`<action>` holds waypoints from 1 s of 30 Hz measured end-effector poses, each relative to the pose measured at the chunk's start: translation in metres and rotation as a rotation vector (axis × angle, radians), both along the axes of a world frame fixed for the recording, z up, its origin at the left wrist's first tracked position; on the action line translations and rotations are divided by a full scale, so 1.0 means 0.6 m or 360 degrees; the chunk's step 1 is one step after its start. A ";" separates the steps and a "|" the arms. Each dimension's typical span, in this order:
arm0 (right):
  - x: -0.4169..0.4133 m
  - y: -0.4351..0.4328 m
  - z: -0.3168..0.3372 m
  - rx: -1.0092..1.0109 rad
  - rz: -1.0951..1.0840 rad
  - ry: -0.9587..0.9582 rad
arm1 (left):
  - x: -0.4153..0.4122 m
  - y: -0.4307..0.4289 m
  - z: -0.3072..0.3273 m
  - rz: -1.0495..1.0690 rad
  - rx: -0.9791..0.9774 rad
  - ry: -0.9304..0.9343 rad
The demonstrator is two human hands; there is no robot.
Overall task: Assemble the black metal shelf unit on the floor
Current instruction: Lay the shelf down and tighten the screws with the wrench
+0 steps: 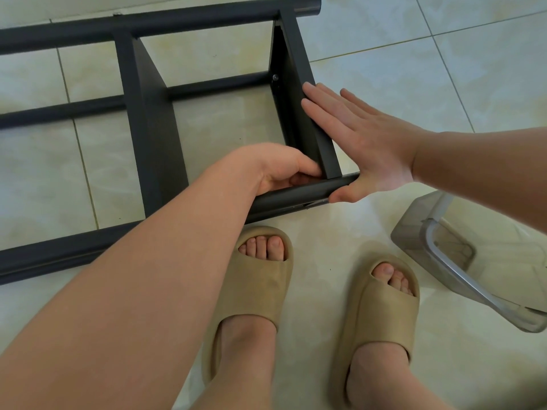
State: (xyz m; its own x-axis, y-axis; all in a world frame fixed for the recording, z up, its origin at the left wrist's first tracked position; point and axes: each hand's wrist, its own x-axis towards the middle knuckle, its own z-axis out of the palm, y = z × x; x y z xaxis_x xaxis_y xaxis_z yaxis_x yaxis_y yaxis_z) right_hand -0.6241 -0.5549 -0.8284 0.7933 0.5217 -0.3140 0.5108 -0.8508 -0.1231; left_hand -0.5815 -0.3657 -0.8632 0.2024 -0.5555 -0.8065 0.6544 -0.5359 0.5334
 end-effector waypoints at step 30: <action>0.001 -0.002 -0.008 0.0052 -0.0005 -0.0007 | 0.000 0.006 0.006 0.0002 -0.0074 -0.0003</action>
State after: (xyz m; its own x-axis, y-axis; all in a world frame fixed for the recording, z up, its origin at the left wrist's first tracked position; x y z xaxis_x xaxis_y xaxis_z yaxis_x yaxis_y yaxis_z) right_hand -0.6233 -0.5563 -0.8329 0.7964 0.5289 -0.2932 0.5085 -0.8481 -0.1487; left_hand -0.5818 -0.3624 -0.8596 0.2049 -0.5919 -0.7795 0.6539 -0.5098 0.5590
